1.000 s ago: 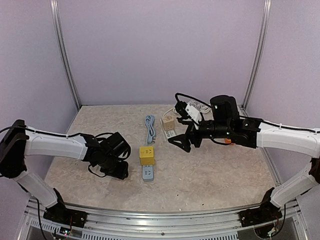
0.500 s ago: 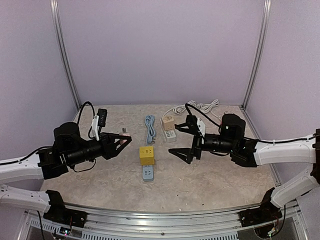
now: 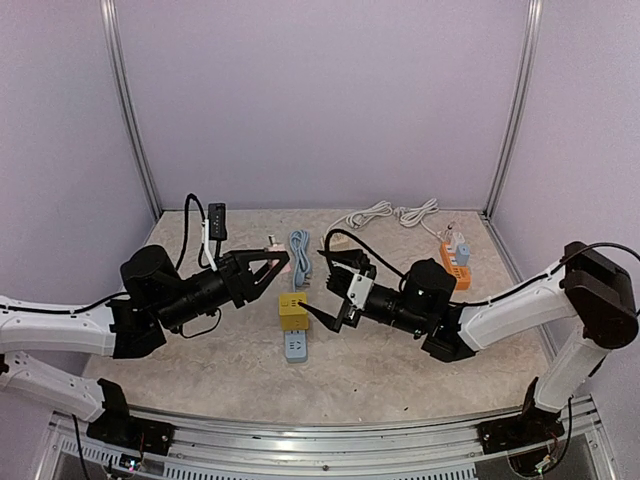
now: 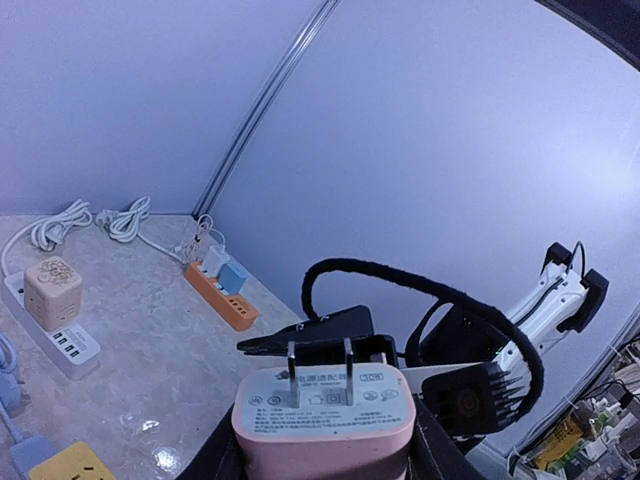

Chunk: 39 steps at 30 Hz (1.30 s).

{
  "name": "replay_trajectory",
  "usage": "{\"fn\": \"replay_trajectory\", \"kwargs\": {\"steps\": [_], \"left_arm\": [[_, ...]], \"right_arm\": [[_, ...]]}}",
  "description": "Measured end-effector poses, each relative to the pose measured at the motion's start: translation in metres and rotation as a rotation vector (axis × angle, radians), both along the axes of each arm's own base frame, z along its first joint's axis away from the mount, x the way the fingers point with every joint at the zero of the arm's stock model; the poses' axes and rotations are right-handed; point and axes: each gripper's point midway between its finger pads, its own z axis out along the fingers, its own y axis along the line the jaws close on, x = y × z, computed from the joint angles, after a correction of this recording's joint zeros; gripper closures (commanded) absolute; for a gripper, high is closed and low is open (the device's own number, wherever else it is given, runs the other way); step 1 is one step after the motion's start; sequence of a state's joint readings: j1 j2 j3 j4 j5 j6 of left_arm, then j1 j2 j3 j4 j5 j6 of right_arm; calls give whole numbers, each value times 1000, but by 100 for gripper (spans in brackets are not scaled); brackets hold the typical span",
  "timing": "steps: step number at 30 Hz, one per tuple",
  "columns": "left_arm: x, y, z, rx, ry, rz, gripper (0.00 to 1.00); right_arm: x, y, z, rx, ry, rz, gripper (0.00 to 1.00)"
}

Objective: Insert the plug
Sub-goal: Pick up the plug at the corner of the board, then pass from the left arm to the right

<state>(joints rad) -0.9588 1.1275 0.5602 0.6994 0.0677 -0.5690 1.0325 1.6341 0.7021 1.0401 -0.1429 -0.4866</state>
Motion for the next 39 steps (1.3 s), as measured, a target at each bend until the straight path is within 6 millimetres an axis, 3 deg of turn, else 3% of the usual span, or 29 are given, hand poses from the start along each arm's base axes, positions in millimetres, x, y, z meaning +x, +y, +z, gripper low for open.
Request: {"fn": "replay_trajectory", "kwargs": {"steps": [8,16,23,30,39], "left_arm": [[-2,-9,18,-129,-19,-7,78],[3,-11,22,-213,-27,1,77],[5,-13,16,-277,-4,-12,77],[11,-24,-4,-299,58,-31,77],[13,-26,-10,-311,87,-32,77]], "right_arm": [[-1,12,30,109,-175,-133,13],[-6,17,25,103,-220,-168,25],[-7,20,21,99,-217,-171,31],[-9,22,30,125,-220,-175,37],[-8,23,28,118,-225,-205,53]]}}
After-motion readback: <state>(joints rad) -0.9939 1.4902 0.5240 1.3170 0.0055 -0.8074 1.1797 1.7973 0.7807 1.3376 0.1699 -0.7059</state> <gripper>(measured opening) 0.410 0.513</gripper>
